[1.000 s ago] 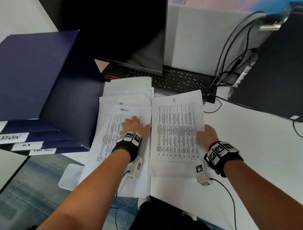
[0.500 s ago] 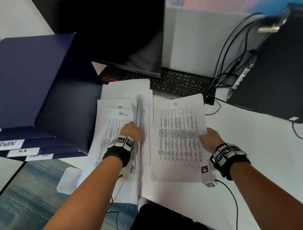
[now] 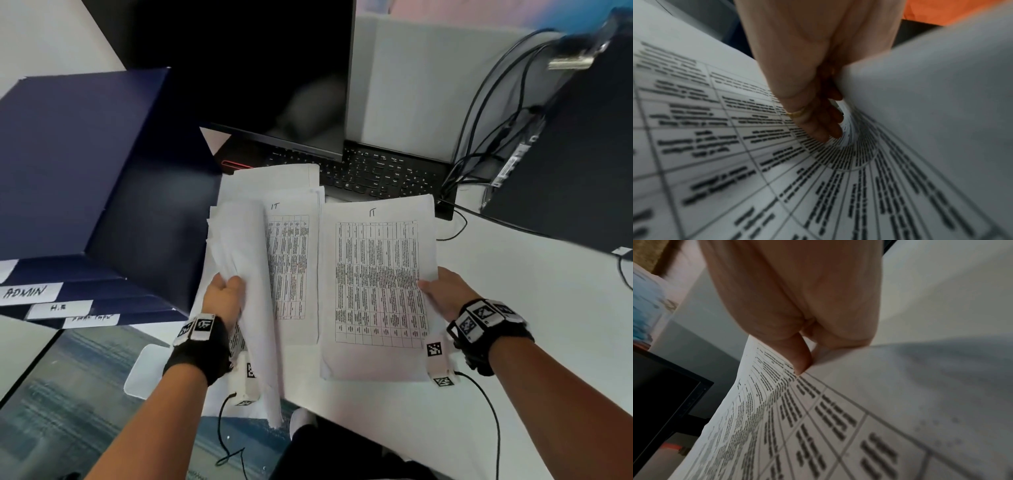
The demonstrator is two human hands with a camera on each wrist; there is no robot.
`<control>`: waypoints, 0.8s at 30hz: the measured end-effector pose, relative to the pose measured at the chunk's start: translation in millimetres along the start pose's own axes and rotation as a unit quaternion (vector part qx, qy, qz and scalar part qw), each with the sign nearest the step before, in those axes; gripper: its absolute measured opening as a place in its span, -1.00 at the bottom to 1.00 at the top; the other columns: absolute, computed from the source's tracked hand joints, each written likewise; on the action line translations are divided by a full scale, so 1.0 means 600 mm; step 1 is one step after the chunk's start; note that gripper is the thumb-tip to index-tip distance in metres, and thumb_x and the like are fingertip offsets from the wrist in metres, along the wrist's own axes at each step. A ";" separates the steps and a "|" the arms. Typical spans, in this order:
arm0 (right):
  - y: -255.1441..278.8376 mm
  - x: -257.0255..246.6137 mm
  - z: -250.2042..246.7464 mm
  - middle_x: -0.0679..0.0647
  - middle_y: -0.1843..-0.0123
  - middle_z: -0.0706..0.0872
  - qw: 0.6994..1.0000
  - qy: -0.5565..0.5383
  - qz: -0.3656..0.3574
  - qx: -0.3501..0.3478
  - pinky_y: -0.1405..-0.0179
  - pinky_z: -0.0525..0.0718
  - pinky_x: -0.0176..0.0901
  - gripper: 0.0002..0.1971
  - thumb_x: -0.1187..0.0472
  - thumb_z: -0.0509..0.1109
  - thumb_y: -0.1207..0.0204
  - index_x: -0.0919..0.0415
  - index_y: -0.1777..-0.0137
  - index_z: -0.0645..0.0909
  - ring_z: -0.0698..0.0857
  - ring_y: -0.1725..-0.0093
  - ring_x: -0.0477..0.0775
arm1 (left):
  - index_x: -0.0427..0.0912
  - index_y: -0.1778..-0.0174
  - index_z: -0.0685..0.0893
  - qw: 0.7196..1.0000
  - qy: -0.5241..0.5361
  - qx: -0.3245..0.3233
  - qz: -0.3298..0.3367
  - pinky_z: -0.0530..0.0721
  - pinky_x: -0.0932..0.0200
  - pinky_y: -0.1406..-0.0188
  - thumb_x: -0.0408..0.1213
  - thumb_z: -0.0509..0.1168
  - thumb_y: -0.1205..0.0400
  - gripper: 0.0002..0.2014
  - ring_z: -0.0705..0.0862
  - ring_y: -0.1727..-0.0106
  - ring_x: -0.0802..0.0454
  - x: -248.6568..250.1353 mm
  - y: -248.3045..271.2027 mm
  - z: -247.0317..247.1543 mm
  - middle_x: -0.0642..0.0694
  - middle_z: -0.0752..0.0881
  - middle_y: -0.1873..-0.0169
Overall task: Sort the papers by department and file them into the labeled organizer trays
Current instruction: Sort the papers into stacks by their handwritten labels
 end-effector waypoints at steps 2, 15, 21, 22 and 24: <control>-0.003 -0.006 0.004 0.11 -0.23 0.68 1.000 -0.012 0.006 -0.005 -0.29 0.59 0.05 -0.66 0.19 0.34 -0.55 0.26 -0.30 0.52 0.66 -0.19 0.19 | -0.15 0.14 0.55 0.999 -0.028 -0.001 0.022 0.63 0.06 0.18 -0.21 0.14 -0.63 -0.86 0.63 0.24 -0.14 0.007 0.003 0.000 -0.19 0.68 0.21; -0.016 -0.178 0.119 0.38 -0.34 0.57 0.999 0.016 -0.043 0.025 -0.16 0.58 -0.01 -0.60 0.38 0.18 -0.57 0.42 -0.41 0.44 0.60 -0.15 0.26 | -0.24 -0.36 0.42 0.984 -0.130 0.034 0.119 0.46 0.21 0.03 -0.24 0.17 -0.69 -0.67 0.60 0.03 -0.07 0.100 0.018 -0.051 -0.15 0.66 -0.08; -0.015 -0.246 0.224 0.21 -0.20 0.59 0.999 -0.029 -0.037 -0.015 -0.04 0.62 -0.09 -0.61 0.45 0.12 -0.52 0.31 -0.33 0.48 0.64 -0.13 0.23 | -0.23 -0.30 0.45 0.986 -0.093 0.021 0.134 0.54 0.17 0.02 -0.25 0.19 -0.68 -0.71 0.65 0.02 -0.09 0.107 0.004 -0.063 -0.09 0.68 -0.02; -0.015 -0.251 0.240 0.19 -0.26 0.57 0.999 -0.024 -0.035 -0.023 -0.04 0.60 -0.11 -0.60 0.45 0.13 -0.52 0.28 -0.35 0.47 0.63 -0.15 0.21 | -0.22 -0.29 0.45 0.988 -0.077 0.016 0.132 0.61 0.09 -0.03 -0.24 0.20 -0.67 -0.72 0.69 -0.02 -0.15 0.104 -0.003 -0.062 -0.14 0.71 -0.05; -0.011 -0.257 0.268 0.20 -0.44 0.51 0.999 -0.010 -0.032 -0.039 -0.07 0.57 -0.12 -0.51 0.44 0.13 -0.53 0.36 -0.49 0.38 0.60 -0.20 0.20 | -0.19 -0.26 0.45 0.991 -0.052 0.007 0.122 0.68 -0.06 -0.08 -0.22 0.22 -0.66 -0.72 0.72 -0.03 -0.24 0.095 -0.016 -0.058 -0.22 0.74 -0.05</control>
Point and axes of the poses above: each hand's wrist, its own y-axis away from the middle knuckle, its own z-axis out of the palm, x = y × z, the point moved 9 cm from there along -y, towards the middle knuckle
